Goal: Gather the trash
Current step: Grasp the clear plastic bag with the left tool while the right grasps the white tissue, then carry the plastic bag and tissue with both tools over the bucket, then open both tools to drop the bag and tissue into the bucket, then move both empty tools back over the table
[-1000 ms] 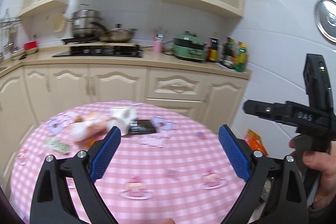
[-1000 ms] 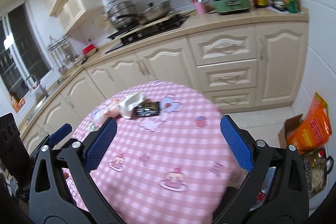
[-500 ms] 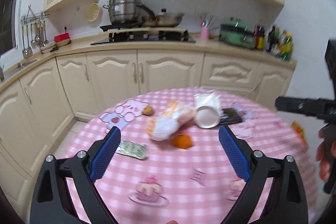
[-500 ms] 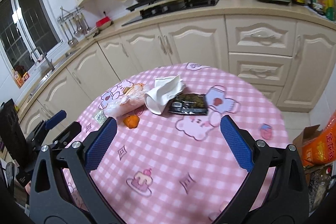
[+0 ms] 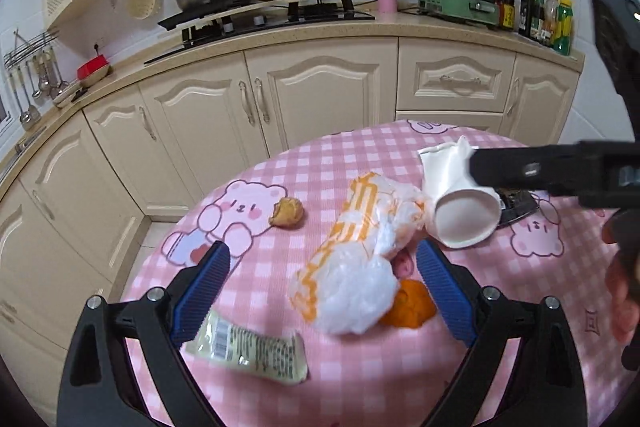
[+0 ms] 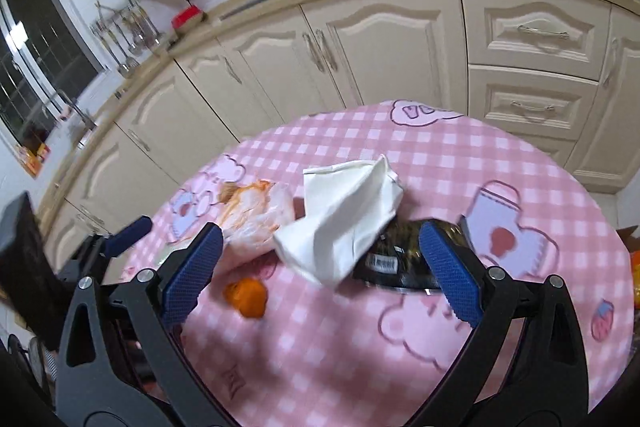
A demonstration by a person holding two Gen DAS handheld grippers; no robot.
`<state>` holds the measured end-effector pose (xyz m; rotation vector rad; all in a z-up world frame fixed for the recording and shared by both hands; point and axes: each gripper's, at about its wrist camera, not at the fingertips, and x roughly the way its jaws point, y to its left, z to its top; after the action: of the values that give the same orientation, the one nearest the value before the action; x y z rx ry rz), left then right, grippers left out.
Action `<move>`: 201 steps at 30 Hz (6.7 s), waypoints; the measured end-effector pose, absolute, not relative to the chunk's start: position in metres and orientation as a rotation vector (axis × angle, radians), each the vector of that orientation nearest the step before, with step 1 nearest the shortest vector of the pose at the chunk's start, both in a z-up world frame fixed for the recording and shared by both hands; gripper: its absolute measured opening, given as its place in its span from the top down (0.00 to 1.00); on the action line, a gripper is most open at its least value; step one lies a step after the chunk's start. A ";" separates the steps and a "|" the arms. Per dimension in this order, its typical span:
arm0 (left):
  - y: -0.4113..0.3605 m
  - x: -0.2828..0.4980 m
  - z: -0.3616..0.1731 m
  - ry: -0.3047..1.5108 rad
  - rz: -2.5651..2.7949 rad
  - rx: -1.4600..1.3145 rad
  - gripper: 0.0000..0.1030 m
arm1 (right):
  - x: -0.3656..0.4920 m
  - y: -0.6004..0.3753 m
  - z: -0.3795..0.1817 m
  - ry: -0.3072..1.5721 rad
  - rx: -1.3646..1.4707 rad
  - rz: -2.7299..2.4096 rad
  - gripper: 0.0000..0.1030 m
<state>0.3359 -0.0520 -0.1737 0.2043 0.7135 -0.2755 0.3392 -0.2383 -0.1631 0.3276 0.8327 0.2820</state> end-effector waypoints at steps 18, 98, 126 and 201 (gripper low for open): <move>-0.046 0.348 -0.195 0.800 -0.351 0.071 0.61 | 0.344 -0.235 -0.178 0.810 0.305 0.324 0.78; -0.480 0.083 -0.280 0.997 -0.846 0.189 0.62 | -0.031 -0.656 -0.315 0.656 0.839 -0.258 0.82; -0.514 0.136 -0.366 1.230 -0.714 0.208 0.22 | -0.005 -0.678 -0.391 0.769 0.967 -0.336 0.10; 0.010 0.206 -0.138 0.640 -0.103 -0.121 0.08 | 0.195 -0.227 -0.102 0.633 0.165 0.331 0.06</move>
<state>0.2064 0.0098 -0.1378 -0.1210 0.6405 -0.1034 0.1950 -0.2270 -0.1018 0.1652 0.6335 0.3314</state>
